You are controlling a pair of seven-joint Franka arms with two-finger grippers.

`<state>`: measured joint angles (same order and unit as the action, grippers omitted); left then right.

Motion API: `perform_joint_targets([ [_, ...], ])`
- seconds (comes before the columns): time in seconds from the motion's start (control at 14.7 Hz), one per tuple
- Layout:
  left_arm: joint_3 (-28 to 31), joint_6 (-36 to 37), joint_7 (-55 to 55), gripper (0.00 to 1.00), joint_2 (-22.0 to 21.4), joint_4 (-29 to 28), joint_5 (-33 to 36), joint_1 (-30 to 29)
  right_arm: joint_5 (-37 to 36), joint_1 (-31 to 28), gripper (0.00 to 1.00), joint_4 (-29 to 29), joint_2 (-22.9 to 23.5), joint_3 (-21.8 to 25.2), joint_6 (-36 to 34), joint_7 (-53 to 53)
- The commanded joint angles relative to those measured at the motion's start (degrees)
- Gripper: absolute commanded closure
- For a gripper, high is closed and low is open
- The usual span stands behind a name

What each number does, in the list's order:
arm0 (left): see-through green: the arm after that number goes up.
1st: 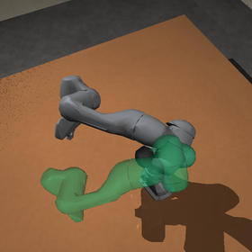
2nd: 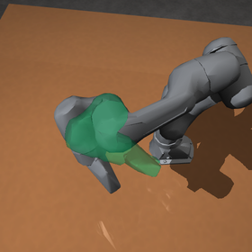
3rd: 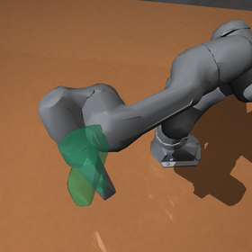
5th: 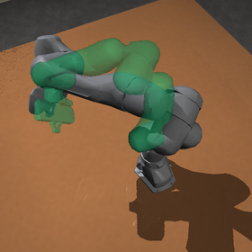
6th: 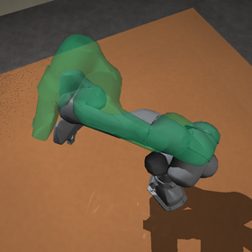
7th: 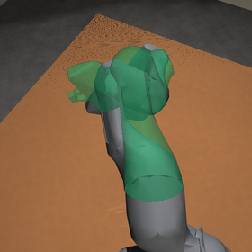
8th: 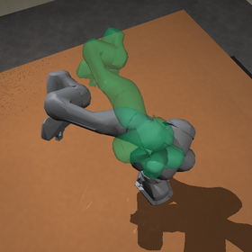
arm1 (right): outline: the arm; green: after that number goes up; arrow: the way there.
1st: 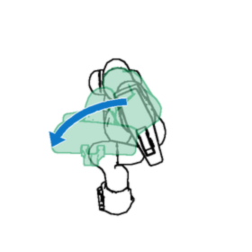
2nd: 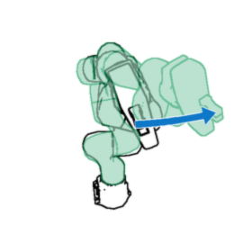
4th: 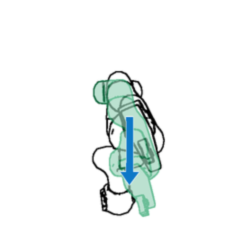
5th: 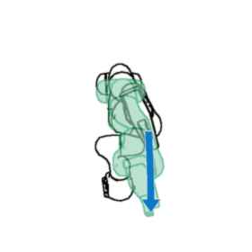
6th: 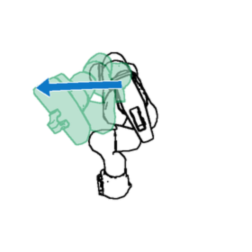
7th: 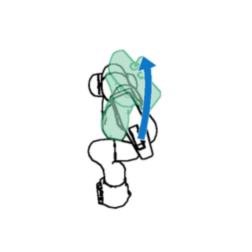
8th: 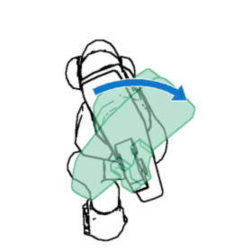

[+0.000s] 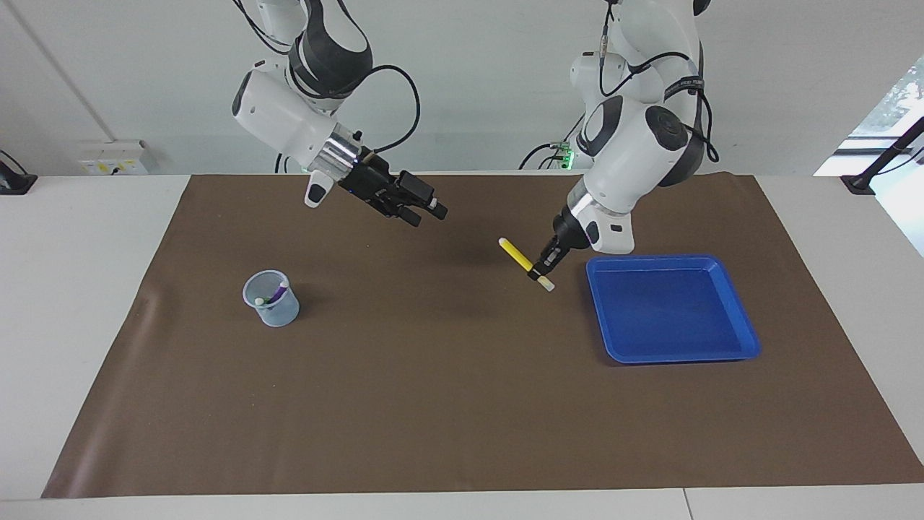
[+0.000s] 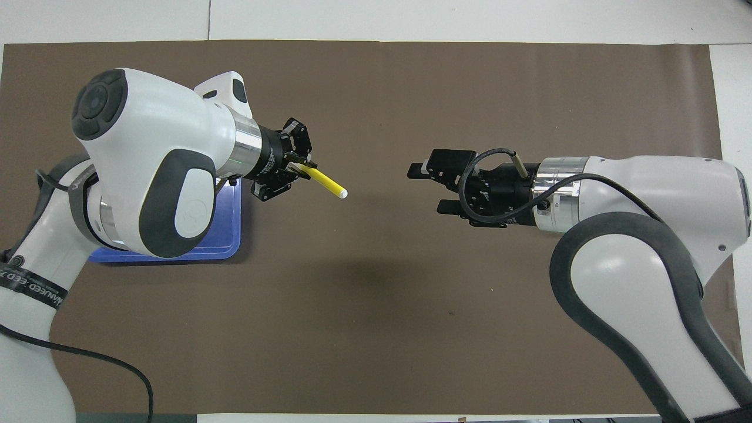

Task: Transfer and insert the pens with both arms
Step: 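Lift the yellow pen toward the right gripper with the left gripper, then grasp the yellow pen with the right gripper, then open the left gripper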

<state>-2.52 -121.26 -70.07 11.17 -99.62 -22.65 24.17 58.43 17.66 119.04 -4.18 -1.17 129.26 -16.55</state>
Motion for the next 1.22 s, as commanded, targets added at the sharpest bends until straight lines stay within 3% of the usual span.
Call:
perform_joint_targets([
  [0.0, 0.8, -3.2, -7.6, 1.0, 1.7, 2.0, -1.7, 3.6, 2.7, 0.6, 0.0, 1.9, -0.6, 0.0, 2.1, 2.8],
  [0.14, 0.8, -4.0, -12.8, 1.0, 1.8, 2.1, -1.6, 5.2, 2.8, 1.9, 0.01, 2.1, -0.6, 0.0, 3.6, 2.8],
  [0.34, 0.8, -9.0, -18.3, 1.0, 1.8, 1.6, -1.9, 8.3, 2.8, 3.3, 0.19, 2.1, 0.0, 0.0, 5.5, 2.8],
  [0.82, 0.8, -7.7, -19.0, 1.0, 1.5, 1.1, -2.0, 9.8, 2.7, 2.6, 0.31, 1.9, 1.6, 0.0, 5.5, 6.6],
  [1.02, 0.8, -6.3, -18.4, 1.0, 1.3, 1.1, -2.0, 10.2, 2.8, 2.7, 0.46, 1.7, 1.6, 0.0, 5.6, 6.6],
  [1.16, 0.8, -6.2, -18.5, 1.0, 1.2, 1.0, -2.0, 10.6, 2.9, 2.6, 0.5, 1.5, 1.7, 0.1, 5.4, 6.6],
])
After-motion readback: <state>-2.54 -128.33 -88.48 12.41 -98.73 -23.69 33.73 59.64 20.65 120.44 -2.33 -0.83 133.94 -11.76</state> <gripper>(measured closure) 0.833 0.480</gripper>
